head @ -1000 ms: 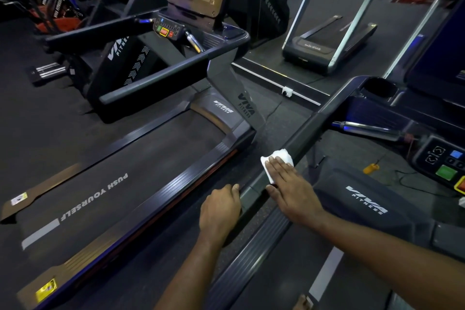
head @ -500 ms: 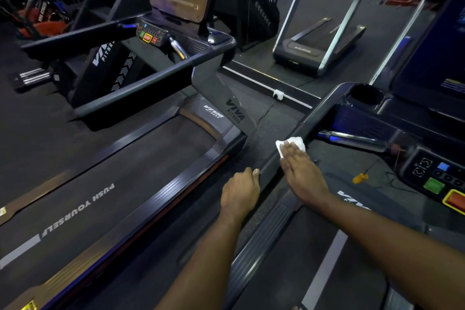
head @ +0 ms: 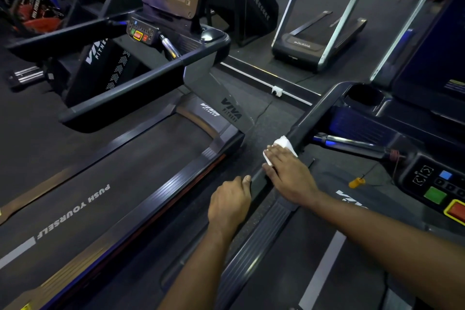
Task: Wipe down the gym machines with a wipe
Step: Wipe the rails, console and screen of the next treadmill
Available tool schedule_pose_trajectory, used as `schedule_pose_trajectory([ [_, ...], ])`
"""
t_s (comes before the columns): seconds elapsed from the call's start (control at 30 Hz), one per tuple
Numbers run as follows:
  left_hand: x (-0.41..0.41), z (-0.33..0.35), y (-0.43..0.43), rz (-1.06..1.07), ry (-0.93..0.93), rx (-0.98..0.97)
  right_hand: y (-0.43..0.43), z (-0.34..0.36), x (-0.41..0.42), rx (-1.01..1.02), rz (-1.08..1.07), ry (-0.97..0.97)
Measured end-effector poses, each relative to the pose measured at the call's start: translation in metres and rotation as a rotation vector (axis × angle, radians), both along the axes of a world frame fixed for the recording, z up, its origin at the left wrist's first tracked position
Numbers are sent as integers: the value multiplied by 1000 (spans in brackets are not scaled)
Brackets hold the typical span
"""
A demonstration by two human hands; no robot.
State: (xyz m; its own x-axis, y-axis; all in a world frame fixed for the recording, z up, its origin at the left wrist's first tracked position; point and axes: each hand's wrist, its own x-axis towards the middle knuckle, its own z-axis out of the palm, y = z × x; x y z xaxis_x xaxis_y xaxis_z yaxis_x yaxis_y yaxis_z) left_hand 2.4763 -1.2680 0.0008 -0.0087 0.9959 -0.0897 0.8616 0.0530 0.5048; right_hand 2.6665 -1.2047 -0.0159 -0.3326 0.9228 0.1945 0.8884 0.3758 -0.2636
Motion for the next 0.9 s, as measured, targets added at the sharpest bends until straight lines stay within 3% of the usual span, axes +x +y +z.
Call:
schedule_pose_trajectory([
  [0.07, -1, 2, 0, 3, 0, 1, 5, 3, 12, -7, 51, -37],
  [0.2, -2, 5, -3, 5, -2, 2, 52, 10, 36, -46, -224, 56],
  [0.27, -2, 4, -2, 7, 4, 11, 56, 8, 26, -53, -261, 58],
  [0.47, -2, 6, -3, 1, -11, 11, 27, 7, 0, -28, 49, -111],
  [0.63, -2, 6, -3, 0, -4, 38, 78, 17, 12, -109, -193, -183],
  [0.9, -2, 3, -2, -17, -30, 29, 17, -15, -1, -34, -198, 127],
])
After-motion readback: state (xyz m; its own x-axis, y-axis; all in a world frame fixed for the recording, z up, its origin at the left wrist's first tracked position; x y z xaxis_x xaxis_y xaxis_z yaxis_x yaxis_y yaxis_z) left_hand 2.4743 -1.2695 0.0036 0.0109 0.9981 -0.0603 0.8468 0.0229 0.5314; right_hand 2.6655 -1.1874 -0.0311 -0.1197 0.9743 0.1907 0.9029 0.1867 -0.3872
